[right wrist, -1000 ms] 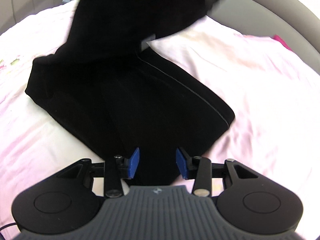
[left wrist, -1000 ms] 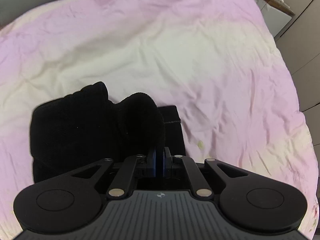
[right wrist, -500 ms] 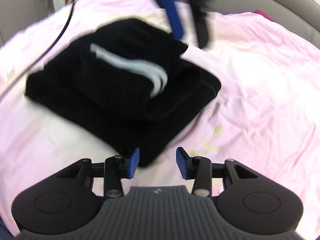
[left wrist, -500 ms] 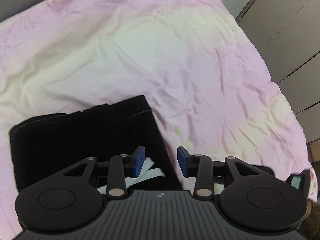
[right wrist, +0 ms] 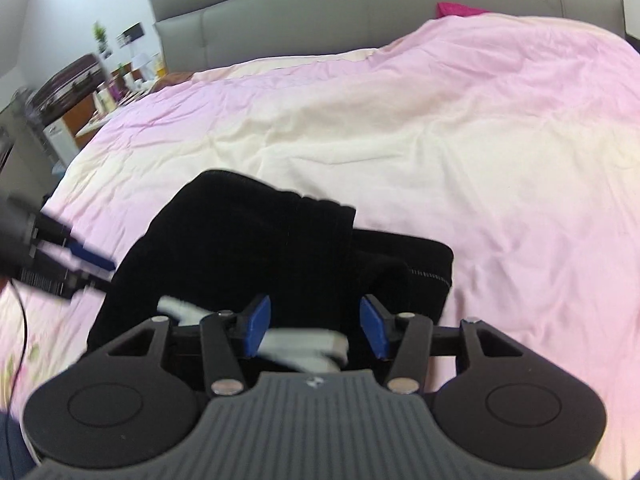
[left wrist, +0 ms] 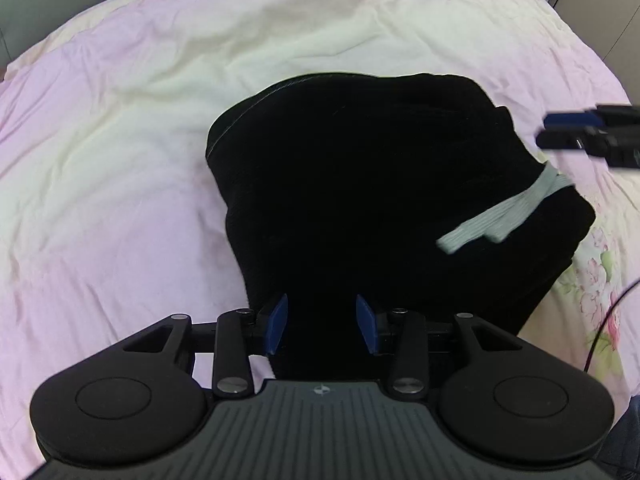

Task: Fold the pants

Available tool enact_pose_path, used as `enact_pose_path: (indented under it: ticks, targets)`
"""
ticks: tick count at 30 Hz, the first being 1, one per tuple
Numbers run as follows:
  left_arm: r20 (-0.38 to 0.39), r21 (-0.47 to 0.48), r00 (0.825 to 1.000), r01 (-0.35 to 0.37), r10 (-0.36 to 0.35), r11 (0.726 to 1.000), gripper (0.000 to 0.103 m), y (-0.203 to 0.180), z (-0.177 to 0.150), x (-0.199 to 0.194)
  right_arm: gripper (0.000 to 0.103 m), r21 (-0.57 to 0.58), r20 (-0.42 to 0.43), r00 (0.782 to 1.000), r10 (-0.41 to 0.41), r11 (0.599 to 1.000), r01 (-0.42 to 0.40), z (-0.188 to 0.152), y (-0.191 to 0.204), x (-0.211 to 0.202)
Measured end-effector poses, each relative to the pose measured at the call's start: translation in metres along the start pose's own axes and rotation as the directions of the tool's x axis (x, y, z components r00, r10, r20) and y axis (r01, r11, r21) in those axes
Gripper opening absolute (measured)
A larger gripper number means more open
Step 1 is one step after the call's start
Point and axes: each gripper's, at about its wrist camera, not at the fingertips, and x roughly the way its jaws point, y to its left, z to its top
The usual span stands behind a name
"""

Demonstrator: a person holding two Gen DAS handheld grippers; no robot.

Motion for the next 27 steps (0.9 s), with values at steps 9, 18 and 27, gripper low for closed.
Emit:
enact_pose_path:
  ticks: [9, 18, 27]
  targets:
    - [0.039, -0.034, 0.991, 0.133, -0.132, 0.991, 0.049, 0.020, -0.005, 0.015, 0.060, 0.339, -0.014, 0.998, 0.068, 0.939, -0.059, 0.028, -0.031, 0.073]
    - [0.094, -0.037, 0.975, 0.204, -0.200, 0.978, 0.049, 0.030, -0.012, 0.000, 0.005, 0.179, 0.046, 0.999, 0.027, 0.983, -0.035, 0.045, 0.007, 0.033]
    - [0.101, -0.012, 0.982, 0.163, -0.161, 0.987, 0.041, -0.001, -0.016, 0.014, 0.005, 0.146, -0.062, 0.978, -0.200, 0.967, 0.208, 0.007, -0.011, 0.030]
